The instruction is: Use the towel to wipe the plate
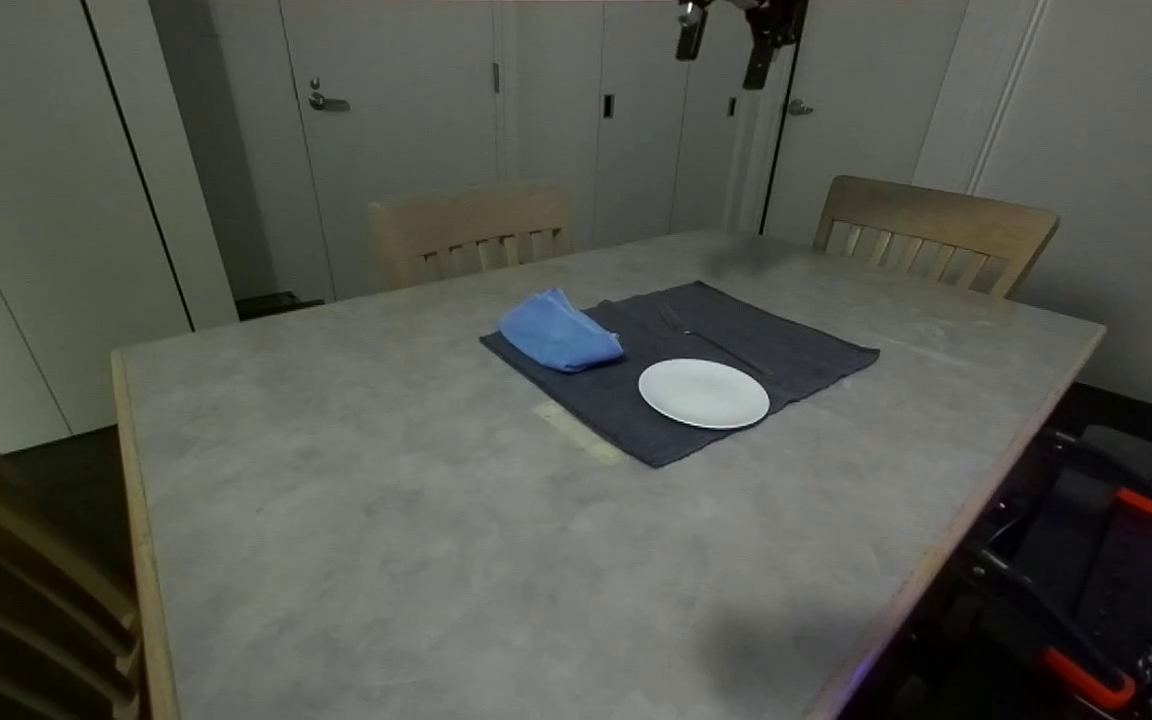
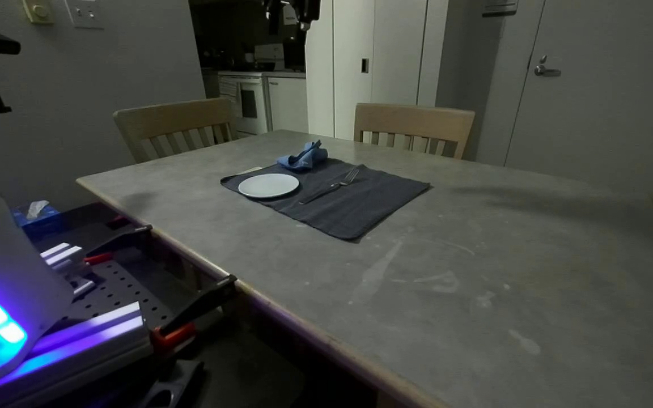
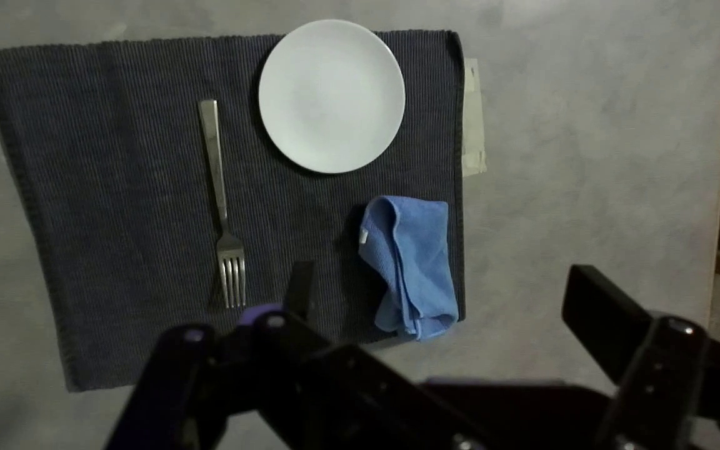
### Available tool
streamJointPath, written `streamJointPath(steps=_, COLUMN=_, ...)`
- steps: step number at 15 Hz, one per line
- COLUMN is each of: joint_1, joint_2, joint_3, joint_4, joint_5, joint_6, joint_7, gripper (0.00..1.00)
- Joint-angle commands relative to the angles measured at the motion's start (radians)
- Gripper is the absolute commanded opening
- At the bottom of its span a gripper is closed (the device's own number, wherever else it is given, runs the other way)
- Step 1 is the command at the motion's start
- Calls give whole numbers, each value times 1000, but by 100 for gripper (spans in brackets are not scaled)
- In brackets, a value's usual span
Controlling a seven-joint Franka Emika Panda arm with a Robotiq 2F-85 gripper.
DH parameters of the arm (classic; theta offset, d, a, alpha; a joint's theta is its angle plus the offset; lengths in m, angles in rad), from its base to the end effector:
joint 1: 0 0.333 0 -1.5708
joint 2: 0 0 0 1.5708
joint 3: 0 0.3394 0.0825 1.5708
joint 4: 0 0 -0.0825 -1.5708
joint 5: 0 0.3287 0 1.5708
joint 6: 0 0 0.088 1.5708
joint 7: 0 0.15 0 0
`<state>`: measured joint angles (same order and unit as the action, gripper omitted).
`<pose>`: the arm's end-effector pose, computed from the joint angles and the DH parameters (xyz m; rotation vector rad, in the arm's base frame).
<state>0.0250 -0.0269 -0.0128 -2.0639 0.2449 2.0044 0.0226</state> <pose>0.4881 0.0300 0.4503 -2.9159 0.1713 0.0532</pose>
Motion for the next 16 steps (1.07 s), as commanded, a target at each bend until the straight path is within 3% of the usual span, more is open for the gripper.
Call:
streamJointPath(steps=1, joint_1=1, joint_2=163, joint_3=17, joint_4=165, joint_5=-21, joint_6=-32, joint_7=-43, gripper=100)
streamJointPath(steps=8, joint_1=7, joint_2=368, joint_3=48, joint_4=292, joint_5=-51, joint_6=-41, joint_7=-45, gripper=100)
streamJointPath(steps=13, joint_1=6, joint_2=462, joint_3=63, joint_4=313, joint_5=-69, joint_6=-50, joint_7=-57, gripper=100)
streamJointPath(steps=16, joint_1=5, joint_2=451, joint_3=64, joint_4=282, joint_5=-58, joint_6=-23, joint_7=-49, gripper=100)
